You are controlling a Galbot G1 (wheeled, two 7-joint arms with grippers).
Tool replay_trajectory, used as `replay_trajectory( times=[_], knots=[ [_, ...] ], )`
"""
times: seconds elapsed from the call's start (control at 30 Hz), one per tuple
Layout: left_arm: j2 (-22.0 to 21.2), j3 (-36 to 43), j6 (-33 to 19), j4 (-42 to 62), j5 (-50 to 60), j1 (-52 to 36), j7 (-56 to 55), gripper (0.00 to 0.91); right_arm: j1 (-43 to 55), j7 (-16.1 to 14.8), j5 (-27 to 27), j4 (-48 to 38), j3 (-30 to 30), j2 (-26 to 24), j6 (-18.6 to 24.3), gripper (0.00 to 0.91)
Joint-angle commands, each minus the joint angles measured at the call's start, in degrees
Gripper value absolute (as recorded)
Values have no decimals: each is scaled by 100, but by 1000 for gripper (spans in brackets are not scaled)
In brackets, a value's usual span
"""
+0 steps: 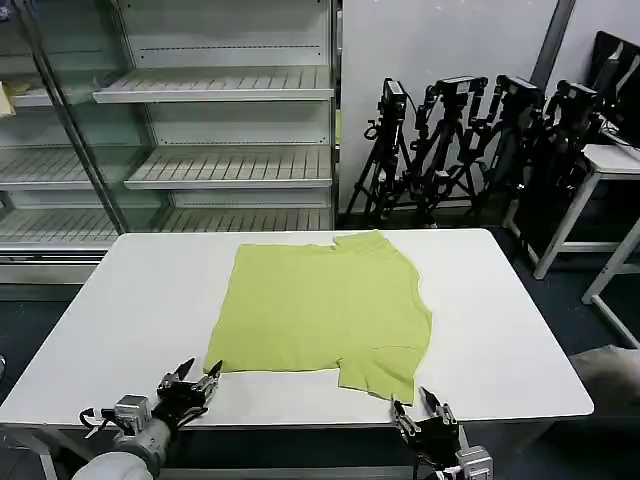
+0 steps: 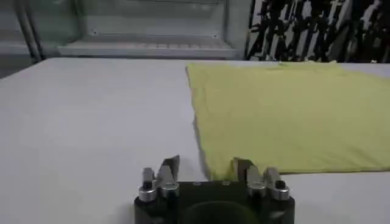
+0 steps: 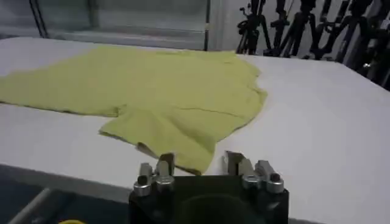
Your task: Fold and organize the clothes.
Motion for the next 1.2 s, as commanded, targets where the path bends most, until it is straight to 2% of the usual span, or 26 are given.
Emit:
replay_trajectory(
  times=[0.03,0.47,0.77,0.93,1.07,1.2],
  knots=[
    [-5,15,49,10,-36,4,-3,10,-16,14,77,-25,-3,11,-59,0],
    [11,-76,47,-135,30,-98,339,10,107,-19,67,82,4,-35,38,0],
    [171,9,47,31,-120,-693,379,10,969,39,242,195,142,-122,-6,0],
    [258,150,48,399,-201,-1304,336,10,1569,32,294,-101,159,-120,-66,0],
    [239,317,47,1009,-476,-1949,121,10,2334,-21,266,-787,149,72,-54,0],
    [234,507,48,1355,-564,-2419,17,10,2687,-115,256,-1228,43,159,-45,0]
  ],
)
